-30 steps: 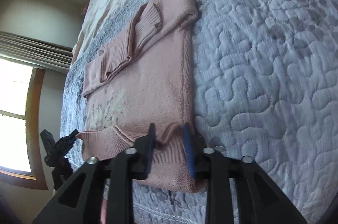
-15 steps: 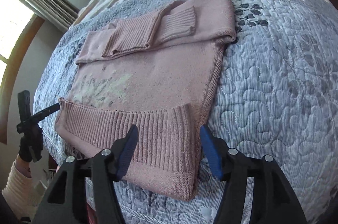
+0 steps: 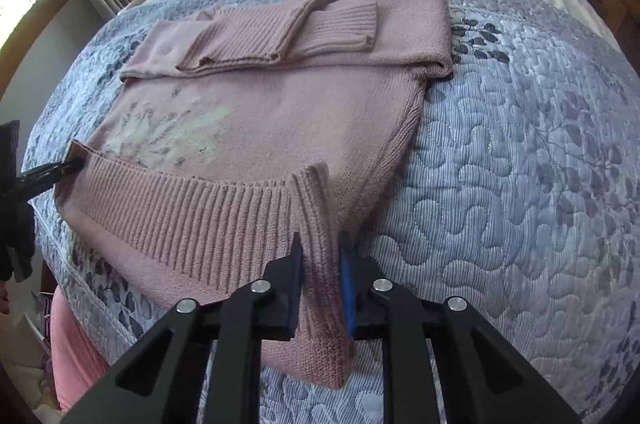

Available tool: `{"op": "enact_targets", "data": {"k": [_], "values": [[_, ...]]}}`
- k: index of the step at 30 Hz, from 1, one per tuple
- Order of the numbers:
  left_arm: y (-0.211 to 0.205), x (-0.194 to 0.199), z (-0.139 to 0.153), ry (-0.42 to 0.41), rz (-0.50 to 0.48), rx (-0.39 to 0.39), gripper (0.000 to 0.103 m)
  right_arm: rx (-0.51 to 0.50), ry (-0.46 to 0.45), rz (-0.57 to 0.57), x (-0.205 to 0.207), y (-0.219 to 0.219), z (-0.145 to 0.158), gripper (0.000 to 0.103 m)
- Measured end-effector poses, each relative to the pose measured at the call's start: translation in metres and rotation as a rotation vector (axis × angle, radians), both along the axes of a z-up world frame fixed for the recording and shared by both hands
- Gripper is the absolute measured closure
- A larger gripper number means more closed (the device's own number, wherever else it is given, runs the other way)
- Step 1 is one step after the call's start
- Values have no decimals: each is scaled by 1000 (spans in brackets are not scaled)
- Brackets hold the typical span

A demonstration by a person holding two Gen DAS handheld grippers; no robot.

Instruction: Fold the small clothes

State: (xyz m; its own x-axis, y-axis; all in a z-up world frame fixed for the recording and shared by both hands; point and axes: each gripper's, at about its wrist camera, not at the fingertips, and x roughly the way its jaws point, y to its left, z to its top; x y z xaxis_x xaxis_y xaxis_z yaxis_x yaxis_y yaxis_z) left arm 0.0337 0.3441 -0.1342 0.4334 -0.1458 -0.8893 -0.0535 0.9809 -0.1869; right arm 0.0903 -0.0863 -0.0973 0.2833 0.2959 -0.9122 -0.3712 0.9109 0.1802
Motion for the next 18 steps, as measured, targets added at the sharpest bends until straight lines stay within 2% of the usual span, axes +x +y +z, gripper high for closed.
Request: {"op": "enact_targets", "data": {"k": [1, 4, 7, 11, 15, 18], "values": [[1, -5, 5, -18, 6, -9, 93, 10, -10, -1, -6, -4, 5, 93], [4, -27, 18, -63, 10, -44, 94, 77, -22, 5, -27, -11, 18, 93], [0, -49, 27, -94, -1, -53, 95, 105, -44, 19, -50, -17, 28, 93], [-7, -69, 45, -149, -20, -53, 95, 190, -47, -13, -62, -31, 43, 93], [-4, -63, 75, -227, -11, -60, 95, 278, -75, -39, -51, -42, 69, 93], [-1, -38, 103, -287, -1, -71, 95, 294, -118, -48, -31, -41, 92, 93]]}}
